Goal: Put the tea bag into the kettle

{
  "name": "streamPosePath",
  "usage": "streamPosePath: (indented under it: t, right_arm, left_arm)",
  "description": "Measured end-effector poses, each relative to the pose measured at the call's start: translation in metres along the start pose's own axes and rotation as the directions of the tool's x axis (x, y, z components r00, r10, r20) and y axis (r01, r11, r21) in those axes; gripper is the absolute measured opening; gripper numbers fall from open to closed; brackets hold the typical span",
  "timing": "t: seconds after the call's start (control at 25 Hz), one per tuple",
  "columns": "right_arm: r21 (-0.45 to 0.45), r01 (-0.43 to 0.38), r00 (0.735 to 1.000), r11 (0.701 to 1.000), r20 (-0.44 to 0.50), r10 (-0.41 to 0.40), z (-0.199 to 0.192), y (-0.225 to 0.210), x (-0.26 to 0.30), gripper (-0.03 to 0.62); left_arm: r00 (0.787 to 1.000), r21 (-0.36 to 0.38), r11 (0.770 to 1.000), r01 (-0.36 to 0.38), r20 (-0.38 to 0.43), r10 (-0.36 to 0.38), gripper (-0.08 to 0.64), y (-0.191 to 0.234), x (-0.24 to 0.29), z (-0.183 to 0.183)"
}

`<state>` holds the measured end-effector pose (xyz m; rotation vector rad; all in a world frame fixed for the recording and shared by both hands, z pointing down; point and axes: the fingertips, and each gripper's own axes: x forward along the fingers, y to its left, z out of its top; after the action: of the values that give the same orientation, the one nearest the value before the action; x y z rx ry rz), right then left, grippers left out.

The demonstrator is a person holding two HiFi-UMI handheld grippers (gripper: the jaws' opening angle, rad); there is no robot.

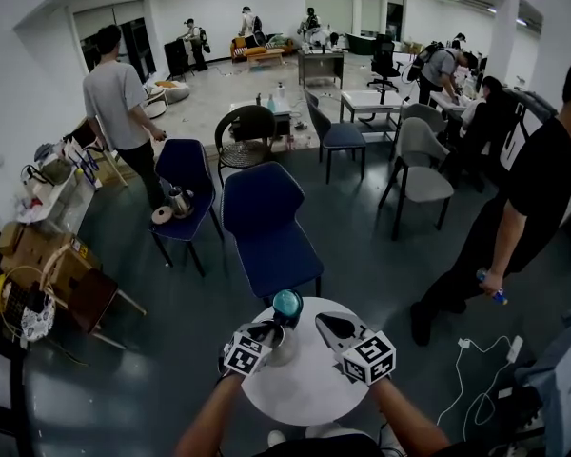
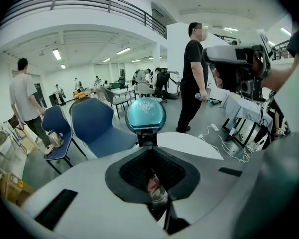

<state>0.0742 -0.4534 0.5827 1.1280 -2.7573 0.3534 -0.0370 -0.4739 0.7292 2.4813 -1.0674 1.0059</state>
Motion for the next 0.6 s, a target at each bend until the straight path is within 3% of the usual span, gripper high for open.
streamPosePath:
  t: [0.32,0.6]
  right_arm:
    - [-0.024,-0.003,1.000,1.000,0.018,0.003,0.010,0.024,-0.006,0.020]
    - [-0.049,-0.006,0.999,0.999,0.037,0.007,0.019,0.054,-0.010,0.020]
  left_arm:
    - [0.985,-0.121,0.992,0.020,0.172,0.001,0.018,0.001,-0.052,0.030]
    - [0.958,-0.129,0.991,0.045,0.286,-0.006,0.015,-0.014,-0.097,0.046]
